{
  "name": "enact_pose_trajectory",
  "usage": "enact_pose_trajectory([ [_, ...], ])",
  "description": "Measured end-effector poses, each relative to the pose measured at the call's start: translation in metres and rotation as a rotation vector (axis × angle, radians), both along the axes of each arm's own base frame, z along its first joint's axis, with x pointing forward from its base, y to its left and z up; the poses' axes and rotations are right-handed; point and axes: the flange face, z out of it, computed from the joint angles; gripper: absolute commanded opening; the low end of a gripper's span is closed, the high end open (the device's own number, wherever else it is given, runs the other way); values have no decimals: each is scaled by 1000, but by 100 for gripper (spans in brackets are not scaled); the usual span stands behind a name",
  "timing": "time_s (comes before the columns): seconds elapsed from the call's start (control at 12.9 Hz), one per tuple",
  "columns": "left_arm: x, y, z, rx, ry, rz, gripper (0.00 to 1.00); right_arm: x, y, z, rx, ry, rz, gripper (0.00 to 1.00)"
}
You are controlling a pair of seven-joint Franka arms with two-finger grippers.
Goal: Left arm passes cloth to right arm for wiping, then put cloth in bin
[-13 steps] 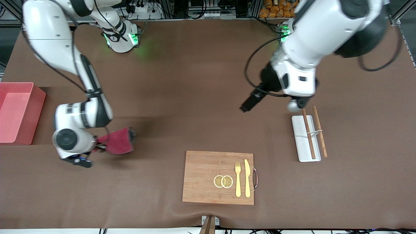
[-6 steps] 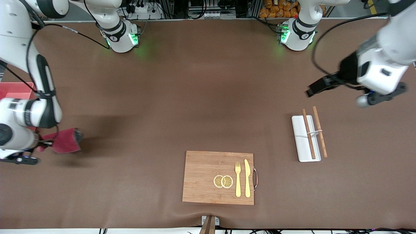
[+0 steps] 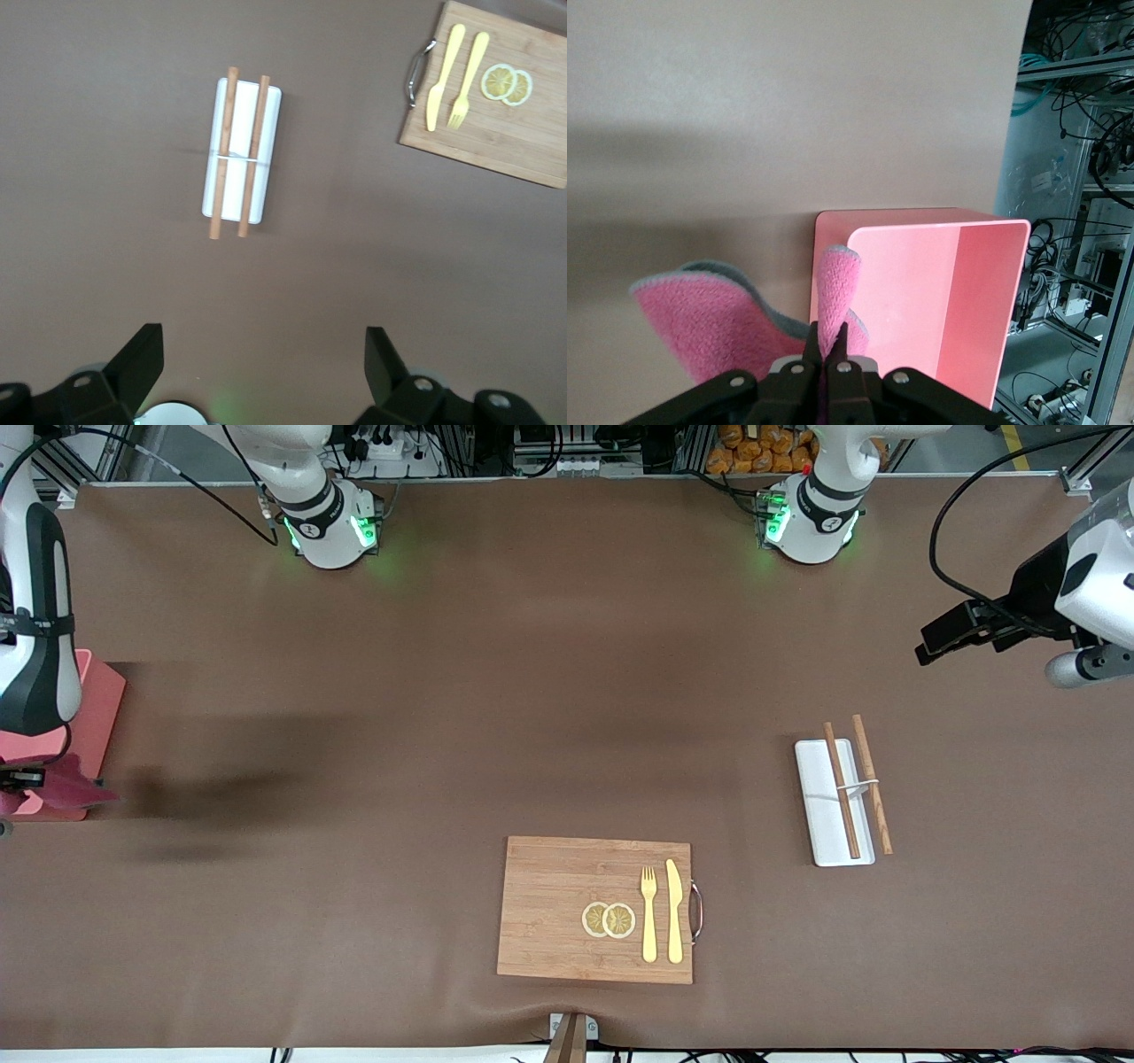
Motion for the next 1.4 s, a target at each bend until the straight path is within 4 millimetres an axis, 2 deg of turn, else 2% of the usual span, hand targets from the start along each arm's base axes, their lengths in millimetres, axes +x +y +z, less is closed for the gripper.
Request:
enact_pose_trajectory([
  [0.08,-1,1,-1,23,-1,-9,100,-1,1,-21,8,20,-2,0],
  [0.31,-1,5,-5,48,0,-51,100,7,8,-108,49,17,36,0],
  [0.39,0,9,-5,53,0,-61,100,12,21,-132,94,0,35,0],
  [0.47,0,15,-5,54,-1,-68,100,17,41,-147,149,-20,21,0],
  [0.62,2,38,-5,52,-1,-76,100,34,104,-151,210,-64,-13,0],
  [0.78,-1,49,-6,52,-8,-74,100,46,189,-149,264,-114,-86,0],
  [1.01,-14,46,-10,56,-33,-77,100,42,327,-148,382,-156,-223,0],
  [1.16,-21,45,-8,57,-39,-78,100,32,408,-140,420,-182,-287,0],
  [1.24,-23,45,-6,58,-42,-79,100,27,439,-132,429,-201,-303,0],
  [1.32,-24,44,-5,58,-44,-80,100,25,461,-119,439,-223,-311,0],
  [1.4,-25,44,-4,58,-45,-80,100,25,470,-99,445,-234,-315,0],
])
